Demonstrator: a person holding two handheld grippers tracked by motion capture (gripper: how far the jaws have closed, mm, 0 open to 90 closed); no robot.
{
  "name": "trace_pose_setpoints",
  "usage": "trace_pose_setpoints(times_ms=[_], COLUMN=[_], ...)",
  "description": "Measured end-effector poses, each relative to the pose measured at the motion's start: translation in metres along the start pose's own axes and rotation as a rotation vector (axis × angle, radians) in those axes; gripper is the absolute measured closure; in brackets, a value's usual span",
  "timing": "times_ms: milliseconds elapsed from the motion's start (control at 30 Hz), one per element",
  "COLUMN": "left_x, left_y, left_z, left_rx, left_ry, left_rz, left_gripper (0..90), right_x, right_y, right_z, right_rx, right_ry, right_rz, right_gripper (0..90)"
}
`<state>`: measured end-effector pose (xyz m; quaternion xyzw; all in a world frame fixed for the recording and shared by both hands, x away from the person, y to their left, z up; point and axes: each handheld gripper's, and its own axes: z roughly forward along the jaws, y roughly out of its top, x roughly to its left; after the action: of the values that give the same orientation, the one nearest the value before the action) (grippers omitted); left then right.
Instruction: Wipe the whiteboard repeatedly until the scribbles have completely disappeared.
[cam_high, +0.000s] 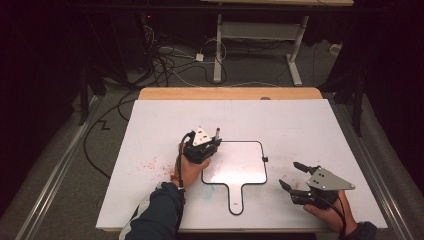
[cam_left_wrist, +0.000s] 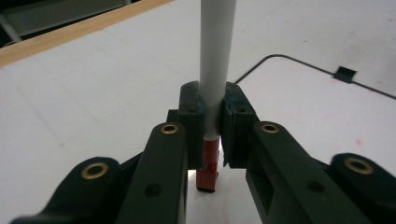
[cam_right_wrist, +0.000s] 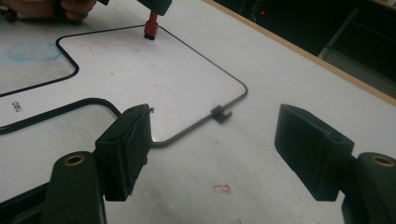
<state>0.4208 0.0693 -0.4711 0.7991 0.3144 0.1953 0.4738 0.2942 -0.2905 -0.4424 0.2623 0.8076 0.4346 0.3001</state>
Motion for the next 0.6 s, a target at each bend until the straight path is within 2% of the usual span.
trace_pose_setpoints(times_ms=[33,100,233,267,400,433,467,500,600], left_x=[0.007,0.014,0.016,0.013,-0.004,-0.004,-0.013,-0.013,-0.023], left_y=[-0.001,-0.003,-0.005,-0.004,-0.001,-0.001,0.000,0.000,0.002], left_z=[-0.002,-0.004,-0.004,-0.003,0.001,0.001,0.003,0.003,0.002], left_rx=[0.004,-0.002,-0.012,-0.012,-0.012,-0.012,-0.013,-0.013,0.000], left_ry=[0.024,0.031,0.028,0.008,-0.038,-0.038,-0.060,-0.060,-0.060], left_rz=[-0.012,-0.042,-0.071,-0.073,-0.039,-0.039,-0.021,-0.021,0.028], left_gripper=[79.1,79.0,79.1,79.0,79.0,79.0,79.0,79.0,79.0], right_x=[0.000,0.000,0.001,0.001,0.001,0.001,0.001,0.001,0.001], right_y=[0.000,0.000,0.001,0.001,0.001,0.001,0.001,0.001,0.001], right_z=[0.000,0.000,0.000,0.000,0.000,0.000,0.000,0.000,0.000], right_rx=[0.001,0.000,0.001,0.001,0.004,0.004,0.004,0.004,0.002], right_ry=[0.000,0.000,0.003,0.003,0.004,0.005,0.006,0.004,0.003], right_rz=[0.000,-0.003,-0.005,-0.006,-0.005,-0.007,-0.007,-0.009,-0.007], right_gripper=[28.1,28.1,28.1,28.1,28.1,28.1,28.1,28.1,28.1])
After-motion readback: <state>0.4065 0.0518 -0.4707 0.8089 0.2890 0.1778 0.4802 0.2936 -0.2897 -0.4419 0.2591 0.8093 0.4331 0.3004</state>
